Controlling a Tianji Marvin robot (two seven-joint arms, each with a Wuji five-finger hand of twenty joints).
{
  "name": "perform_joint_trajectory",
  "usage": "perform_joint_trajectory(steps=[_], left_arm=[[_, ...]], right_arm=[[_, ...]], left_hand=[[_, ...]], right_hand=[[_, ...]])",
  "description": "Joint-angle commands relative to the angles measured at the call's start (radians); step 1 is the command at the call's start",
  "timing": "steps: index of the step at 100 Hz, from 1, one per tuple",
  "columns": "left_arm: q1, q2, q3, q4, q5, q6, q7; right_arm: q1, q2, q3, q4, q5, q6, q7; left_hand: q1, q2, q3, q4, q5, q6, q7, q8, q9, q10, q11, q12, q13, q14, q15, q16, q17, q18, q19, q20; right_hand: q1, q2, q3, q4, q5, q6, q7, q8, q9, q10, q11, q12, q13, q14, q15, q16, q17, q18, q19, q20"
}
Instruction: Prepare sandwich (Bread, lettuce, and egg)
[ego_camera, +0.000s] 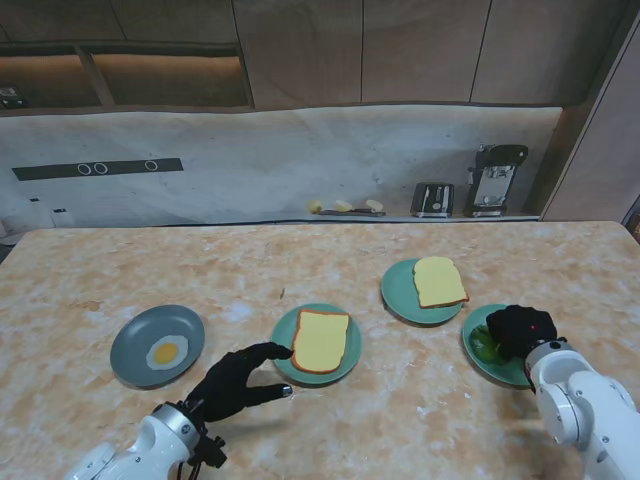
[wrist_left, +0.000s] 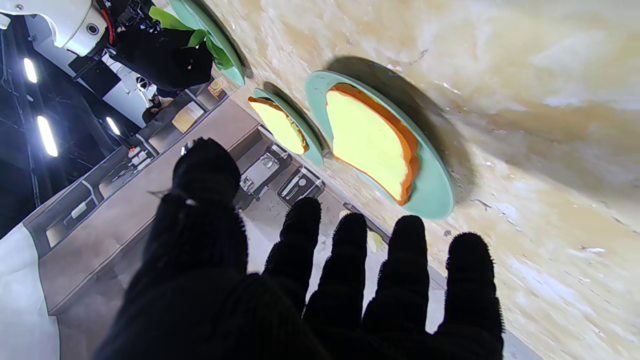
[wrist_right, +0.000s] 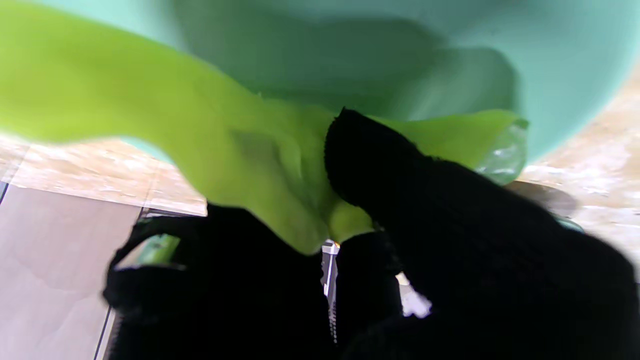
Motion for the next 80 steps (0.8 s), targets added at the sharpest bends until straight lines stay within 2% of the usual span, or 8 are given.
perform_joint_trajectory(steps=[1, 11, 25, 52, 65, 80], left_arm=[[0.004, 0.0, -0.001, -0.004, 0.002, 0.001, -0.015], [0.003, 0.0, -0.001, -0.003, 0.001, 0.002, -0.015], [-0.001, 0.0, -0.001, -0.002, 0.0, 0.001, -0.013], [-0.004, -0.001, -0.004, 0.001, 0.005, -0.006, -0.006], [-0.005, -0.003, -0.005, 0.001, 0.008, -0.006, 0.0], [-0.002, -0.003, -0.005, -0.001, 0.005, -0.01, 0.001]], right_arm=[[-0.004, -0.01, -0.002, -0.001, 0.007, 0.0, 0.017], [-0.002, -0.013, 0.003, -0.002, 0.02, -0.008, -0.001], [0.0, -0.017, 0.017, -0.011, 0.027, -0.045, -0.043], [0.011, -0.024, 0.031, -0.028, 0.057, -0.159, -0.116], [0.044, -0.029, -0.004, -0.023, 0.093, -0.207, -0.144], [0.092, -0.041, -0.075, -0.017, 0.147, -0.215, -0.17]], left_hand=[[-0.002, 0.028, -0.009, -0.024, 0.022, -0.017, 0.004, 0.013, -0.031, -0.001, -0.007, 0.0, -0.026, -0.009, -0.001, 0.011, -0.01, -0.002, 0.011, 0.025], [-0.001, 0.028, -0.009, -0.024, 0.024, -0.018, 0.004, 0.014, -0.032, -0.001, -0.007, 0.0, -0.026, -0.008, -0.001, 0.01, -0.011, -0.002, 0.011, 0.024], [-0.001, 0.028, -0.009, -0.024, 0.023, -0.02, 0.002, 0.015, -0.028, 0.001, -0.005, 0.0, -0.027, -0.007, -0.001, 0.01, -0.012, -0.003, 0.011, 0.023], [0.0, 0.03, -0.009, -0.023, 0.02, -0.022, 0.003, 0.017, -0.032, -0.002, -0.006, 0.0, -0.028, -0.01, -0.001, 0.01, -0.014, -0.004, 0.009, 0.022], [0.001, 0.029, -0.009, -0.023, 0.019, -0.021, 0.003, 0.017, -0.03, -0.001, -0.006, 0.001, -0.028, -0.009, -0.001, 0.01, -0.013, -0.004, 0.009, 0.022], [0.0, 0.029, -0.009, -0.023, 0.018, -0.02, 0.003, 0.017, -0.03, -0.002, -0.007, 0.001, -0.027, -0.007, 0.0, 0.01, -0.013, -0.003, 0.01, 0.023]], right_hand=[[0.038, -0.041, 0.078, 0.037, 0.057, -0.007, 0.059, 0.063, 0.02, 0.085, 0.038, -0.399, 0.039, 0.044, 0.049, 0.037, 0.052, -0.071, 0.052, 0.041], [0.038, -0.059, 0.109, 0.049, 0.054, -0.003, 0.065, 0.09, 0.015, 0.092, 0.05, -0.375, 0.036, 0.039, 0.073, 0.044, 0.054, -0.082, 0.067, 0.059], [0.043, -0.054, 0.098, 0.041, 0.053, -0.001, 0.061, 0.095, 0.012, 0.092, 0.045, -0.372, 0.033, 0.043, 0.073, 0.041, 0.052, -0.082, 0.064, 0.064], [0.051, -0.04, 0.071, 0.036, 0.068, 0.005, 0.049, 0.073, 0.034, 0.09, 0.016, -0.388, 0.054, 0.042, 0.03, 0.026, 0.057, -0.062, 0.036, 0.07], [0.051, -0.038, 0.067, 0.035, 0.062, -0.002, 0.054, 0.072, 0.03, 0.085, 0.018, -0.388, 0.051, 0.039, 0.022, 0.028, 0.055, -0.064, 0.027, 0.073], [0.051, -0.035, 0.061, 0.032, 0.059, -0.009, 0.056, 0.068, 0.024, 0.08, 0.017, -0.391, 0.046, 0.038, 0.016, 0.031, 0.054, -0.064, 0.019, 0.077]])
